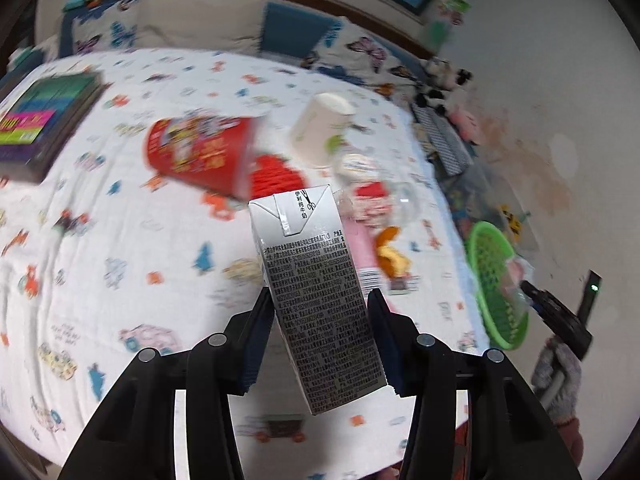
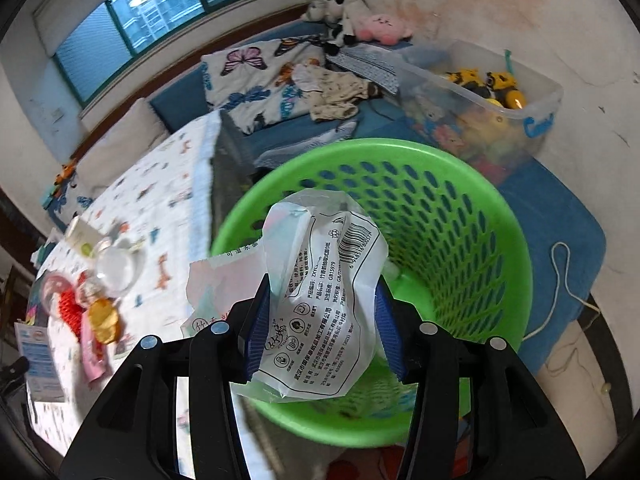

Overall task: Collect trash
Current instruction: 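Drop the bag and carton into the green basket, opening both tools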

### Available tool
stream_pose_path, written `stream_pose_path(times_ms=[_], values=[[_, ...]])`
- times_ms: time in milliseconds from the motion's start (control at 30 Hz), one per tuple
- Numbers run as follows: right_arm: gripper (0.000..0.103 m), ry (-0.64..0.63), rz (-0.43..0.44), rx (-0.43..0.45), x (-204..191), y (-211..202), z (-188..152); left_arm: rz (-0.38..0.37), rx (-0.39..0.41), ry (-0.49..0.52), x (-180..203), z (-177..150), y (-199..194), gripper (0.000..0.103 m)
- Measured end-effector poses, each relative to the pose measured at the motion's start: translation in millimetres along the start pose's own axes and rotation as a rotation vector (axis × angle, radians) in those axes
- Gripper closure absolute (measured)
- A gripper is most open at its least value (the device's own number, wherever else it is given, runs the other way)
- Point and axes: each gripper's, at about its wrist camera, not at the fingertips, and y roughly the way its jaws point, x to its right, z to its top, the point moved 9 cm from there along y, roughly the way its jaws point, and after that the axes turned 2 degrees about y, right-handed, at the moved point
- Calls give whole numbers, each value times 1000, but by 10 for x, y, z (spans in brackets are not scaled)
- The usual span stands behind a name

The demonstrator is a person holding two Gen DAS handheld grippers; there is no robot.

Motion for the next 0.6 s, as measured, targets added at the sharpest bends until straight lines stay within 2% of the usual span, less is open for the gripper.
stream_pose_path(times_ms=[100, 133, 267, 367, 600], values=[[43, 16, -32, -3, 149, 111, 23, -36, -1, 45, 269, 57, 45, 56], [37, 22, -40, -3, 193, 141, 31, -48, -2, 62, 372, 79, 68, 56], [29, 30, -72, -4, 341, 248, 42, -88, -10, 118, 752, 162, 166, 56], [26, 37, -73, -9, 406, 289, 34, -117, -12, 160, 1064, 249, 261, 56], [26, 28, -64, 11, 489, 178, 32, -193, -57, 270, 1892, 317, 578, 56]])
